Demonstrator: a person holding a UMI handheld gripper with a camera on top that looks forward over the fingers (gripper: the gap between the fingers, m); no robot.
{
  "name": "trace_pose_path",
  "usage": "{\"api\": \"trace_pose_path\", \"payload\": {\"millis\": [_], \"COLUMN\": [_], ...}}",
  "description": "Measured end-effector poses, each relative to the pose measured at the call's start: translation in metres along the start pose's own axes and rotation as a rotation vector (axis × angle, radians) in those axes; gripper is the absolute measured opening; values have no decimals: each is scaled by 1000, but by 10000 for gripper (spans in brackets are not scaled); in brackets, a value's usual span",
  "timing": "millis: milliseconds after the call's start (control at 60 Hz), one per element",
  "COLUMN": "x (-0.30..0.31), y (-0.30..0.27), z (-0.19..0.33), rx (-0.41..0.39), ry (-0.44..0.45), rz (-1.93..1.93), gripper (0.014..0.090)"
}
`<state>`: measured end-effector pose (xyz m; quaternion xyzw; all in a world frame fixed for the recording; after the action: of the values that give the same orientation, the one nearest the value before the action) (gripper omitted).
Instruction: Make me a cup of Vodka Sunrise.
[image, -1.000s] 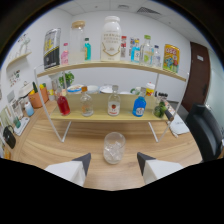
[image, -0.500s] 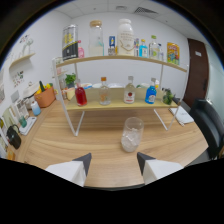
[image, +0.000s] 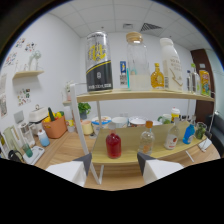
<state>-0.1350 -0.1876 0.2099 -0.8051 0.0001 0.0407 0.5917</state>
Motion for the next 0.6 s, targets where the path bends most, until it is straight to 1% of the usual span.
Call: {"api": "trace_pose_path", "payload": {"millis": [83,150,217,317,450,467,600], "x": [1,1,1,3,5,4,4], "y": [-5,-6,-5,-2,-1,-1,-2], "z": [21,41,53,70,83,84,84], "rx": [0,7,-6,-13,-18,-19,-6], "ry": [13,15,24,38,60,57,58], "rz": [-9,-14,-18,-20,-40,-41,-67], "gripper": [839,792,747,621,381,361,352]}}
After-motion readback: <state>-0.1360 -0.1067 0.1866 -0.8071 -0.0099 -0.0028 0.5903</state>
